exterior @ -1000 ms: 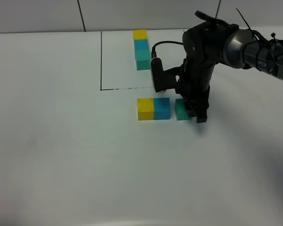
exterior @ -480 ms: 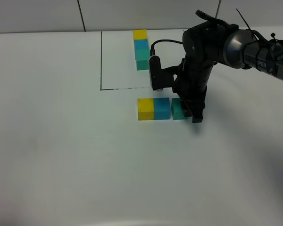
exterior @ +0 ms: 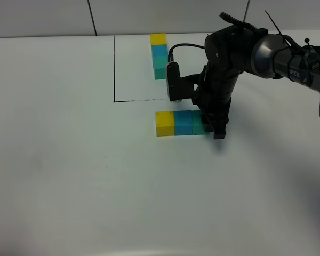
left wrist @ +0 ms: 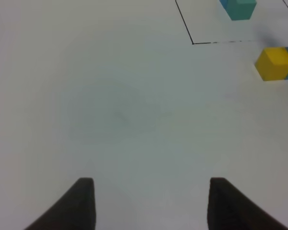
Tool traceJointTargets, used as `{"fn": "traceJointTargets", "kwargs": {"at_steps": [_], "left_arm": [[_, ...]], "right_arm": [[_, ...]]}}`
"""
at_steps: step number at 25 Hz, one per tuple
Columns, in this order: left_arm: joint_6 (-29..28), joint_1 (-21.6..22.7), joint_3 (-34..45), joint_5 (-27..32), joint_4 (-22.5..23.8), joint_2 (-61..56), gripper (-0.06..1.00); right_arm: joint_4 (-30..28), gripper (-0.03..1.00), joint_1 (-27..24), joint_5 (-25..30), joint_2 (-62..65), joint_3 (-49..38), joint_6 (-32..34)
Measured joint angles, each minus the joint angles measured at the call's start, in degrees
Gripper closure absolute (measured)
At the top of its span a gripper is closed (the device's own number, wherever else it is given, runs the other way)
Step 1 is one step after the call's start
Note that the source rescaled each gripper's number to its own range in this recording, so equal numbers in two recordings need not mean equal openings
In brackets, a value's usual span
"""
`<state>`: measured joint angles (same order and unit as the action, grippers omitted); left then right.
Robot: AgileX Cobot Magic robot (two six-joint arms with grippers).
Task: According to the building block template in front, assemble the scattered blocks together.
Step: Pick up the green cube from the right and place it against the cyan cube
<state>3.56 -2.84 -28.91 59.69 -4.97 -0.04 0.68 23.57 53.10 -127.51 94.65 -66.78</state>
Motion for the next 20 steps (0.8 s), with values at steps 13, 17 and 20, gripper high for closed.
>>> {"fn": "traceJointTargets", "kwargs": {"at_steps": [13, 17, 20], "left_arm": [[0.0, 0.0, 0.0, 0.0, 0.0, 0.0, 0.8], [0.0, 0.0, 0.0, 0.0, 0.0, 0.0, 0.8], [0.0, 0.0, 0.0, 0.0, 0.0, 0.0, 0.8]], "right_arm": [[0.0, 0.95, 0.04, 0.0, 0.0, 0.0, 0.4], [0.0, 0.95, 0.04, 0.05, 0.0, 0.0, 1.09], [0.0, 0.95, 0.04, 0.11, 0.0, 0.0, 1.28]]}}
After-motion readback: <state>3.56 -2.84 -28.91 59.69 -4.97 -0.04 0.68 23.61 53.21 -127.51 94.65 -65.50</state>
